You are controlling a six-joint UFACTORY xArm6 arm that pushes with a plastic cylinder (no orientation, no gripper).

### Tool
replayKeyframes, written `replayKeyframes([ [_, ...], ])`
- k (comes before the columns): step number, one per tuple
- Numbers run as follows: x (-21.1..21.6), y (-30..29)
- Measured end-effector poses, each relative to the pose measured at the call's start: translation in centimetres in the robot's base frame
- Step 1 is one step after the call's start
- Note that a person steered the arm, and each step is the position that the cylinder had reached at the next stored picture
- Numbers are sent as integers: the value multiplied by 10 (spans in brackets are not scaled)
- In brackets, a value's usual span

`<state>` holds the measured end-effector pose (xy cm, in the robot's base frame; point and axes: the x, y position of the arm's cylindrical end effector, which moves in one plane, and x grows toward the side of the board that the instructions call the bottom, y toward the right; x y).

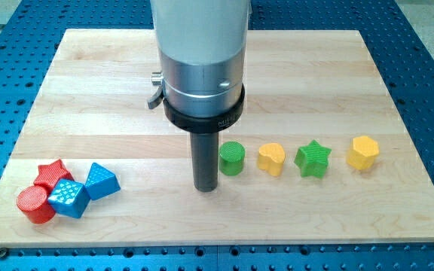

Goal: Push the red circle to the top left of the green circle

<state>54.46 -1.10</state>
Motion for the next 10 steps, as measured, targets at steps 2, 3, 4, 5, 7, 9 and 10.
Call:
replayKeyframes([
  [2, -18, 10],
  [3, -27, 0],
  [4, -71, -98],
  [5, -75, -242],
  [7, 73, -276],
  [9, 39, -213],
  [10, 16, -177],
])
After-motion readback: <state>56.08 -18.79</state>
